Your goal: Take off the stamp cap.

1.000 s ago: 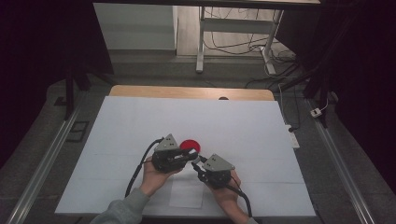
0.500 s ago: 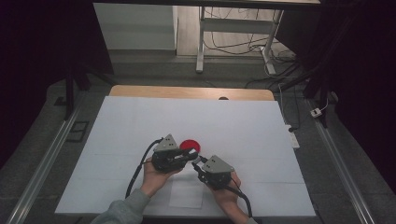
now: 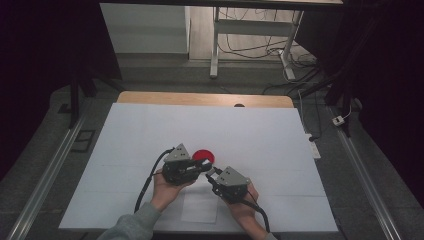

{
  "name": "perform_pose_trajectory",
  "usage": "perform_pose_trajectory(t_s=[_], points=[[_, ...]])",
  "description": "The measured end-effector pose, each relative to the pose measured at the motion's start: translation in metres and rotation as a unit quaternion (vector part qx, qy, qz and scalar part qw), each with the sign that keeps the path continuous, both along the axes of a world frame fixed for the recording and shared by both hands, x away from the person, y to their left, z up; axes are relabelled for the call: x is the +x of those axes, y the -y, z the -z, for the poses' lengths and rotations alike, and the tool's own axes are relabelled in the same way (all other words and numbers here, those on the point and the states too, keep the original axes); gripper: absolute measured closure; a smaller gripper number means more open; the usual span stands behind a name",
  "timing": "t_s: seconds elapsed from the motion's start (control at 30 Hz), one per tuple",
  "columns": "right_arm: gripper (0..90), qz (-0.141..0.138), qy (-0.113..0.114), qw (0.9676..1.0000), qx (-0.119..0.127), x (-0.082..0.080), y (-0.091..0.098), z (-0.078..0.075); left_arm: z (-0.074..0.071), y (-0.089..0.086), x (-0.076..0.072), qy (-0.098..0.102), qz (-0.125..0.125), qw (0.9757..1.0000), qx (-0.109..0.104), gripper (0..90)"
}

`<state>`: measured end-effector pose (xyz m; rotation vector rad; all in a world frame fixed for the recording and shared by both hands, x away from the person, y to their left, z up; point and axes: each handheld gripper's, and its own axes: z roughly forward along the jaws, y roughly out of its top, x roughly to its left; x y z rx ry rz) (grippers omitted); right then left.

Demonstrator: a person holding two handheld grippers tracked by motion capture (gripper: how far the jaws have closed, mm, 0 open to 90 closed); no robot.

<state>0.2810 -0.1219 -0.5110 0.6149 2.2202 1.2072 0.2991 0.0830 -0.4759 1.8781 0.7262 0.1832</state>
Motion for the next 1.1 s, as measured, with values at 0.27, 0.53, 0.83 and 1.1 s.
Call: perform_pose_trajectory(t_s=[0.27,0.53,0.83,1.1], points=[[65.7,0.013,-0.003,0.9997,0.018,-0.0023,-0.0001,0.0009,-0.0005,0.0004,-0.001,0.005,-0.004,1.0,-0.005,75.8],[65.7,0.01,0.0,0.9998,0.016,-0.0029,-0.0001,0.0001,-0.0011,-0.0001,-0.0017,0.006,-0.003,1.0,-0.007,75.8],[65.8,-0.001,0.006,1.0,-0.003,-0.0015,0.0004,-0.0025,-0.0012,-0.0003,-0.0016,0.006,-0.003,1.0,-0.007,75.8],[65.8,0.012,-0.005,0.9996,0.027,-0.0026,0.0015,-0.002,-0.0021,-0.0008,-0.0021,0.007,-0.007,0.9998,-0.017,75.8]])
